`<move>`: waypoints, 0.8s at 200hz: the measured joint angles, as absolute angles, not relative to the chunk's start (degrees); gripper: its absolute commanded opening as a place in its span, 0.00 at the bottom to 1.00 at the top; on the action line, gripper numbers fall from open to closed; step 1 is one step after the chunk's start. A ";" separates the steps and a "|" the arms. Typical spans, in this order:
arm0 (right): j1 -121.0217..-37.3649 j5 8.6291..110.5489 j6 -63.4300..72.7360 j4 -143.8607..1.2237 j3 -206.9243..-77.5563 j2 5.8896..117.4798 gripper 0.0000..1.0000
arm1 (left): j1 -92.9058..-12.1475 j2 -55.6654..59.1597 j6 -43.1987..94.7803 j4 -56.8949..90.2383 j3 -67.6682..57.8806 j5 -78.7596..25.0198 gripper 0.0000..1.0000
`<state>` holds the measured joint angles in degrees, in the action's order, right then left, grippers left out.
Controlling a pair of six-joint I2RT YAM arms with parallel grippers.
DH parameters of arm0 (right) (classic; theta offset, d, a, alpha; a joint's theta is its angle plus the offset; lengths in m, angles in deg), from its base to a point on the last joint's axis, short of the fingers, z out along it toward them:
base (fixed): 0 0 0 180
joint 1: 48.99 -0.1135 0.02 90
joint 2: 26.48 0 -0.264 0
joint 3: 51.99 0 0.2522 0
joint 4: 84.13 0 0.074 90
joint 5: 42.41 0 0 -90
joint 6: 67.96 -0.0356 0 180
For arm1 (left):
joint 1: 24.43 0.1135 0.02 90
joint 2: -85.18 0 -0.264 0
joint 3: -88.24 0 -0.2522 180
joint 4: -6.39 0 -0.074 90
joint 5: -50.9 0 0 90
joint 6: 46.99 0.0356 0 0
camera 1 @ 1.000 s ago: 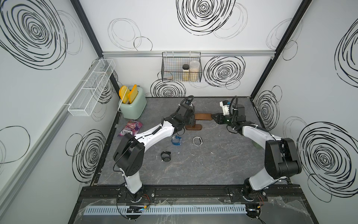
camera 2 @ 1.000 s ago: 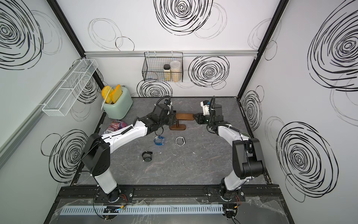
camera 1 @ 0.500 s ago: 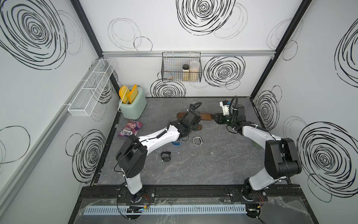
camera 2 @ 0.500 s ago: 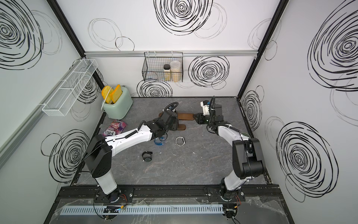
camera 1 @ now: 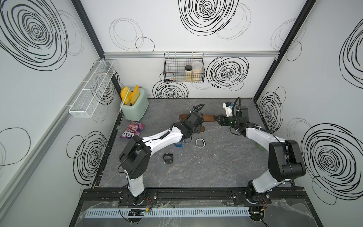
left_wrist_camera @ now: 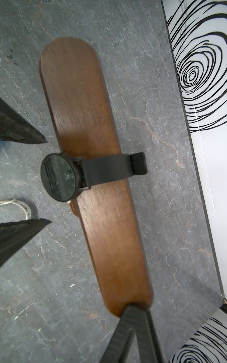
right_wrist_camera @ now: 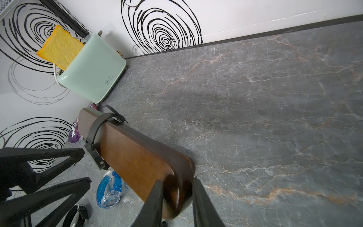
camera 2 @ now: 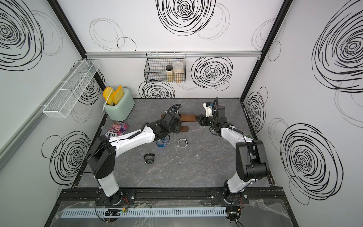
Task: Place watch on stand
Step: Place the watch on the stand.
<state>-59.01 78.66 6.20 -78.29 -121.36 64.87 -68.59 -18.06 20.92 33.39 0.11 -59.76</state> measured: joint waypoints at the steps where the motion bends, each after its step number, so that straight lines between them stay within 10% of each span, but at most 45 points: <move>1: -59.01 78.66 6.20 -78.29 -121.36 64.87 0.28 | -68.59 -18.06 20.92 33.41 0.11 -59.76 0.64; 160: -59.01 78.75 6.20 -78.18 -121.36 64.85 0.28 | -68.68 -22.13 19.66 33.58 3.01 -61.43 0.38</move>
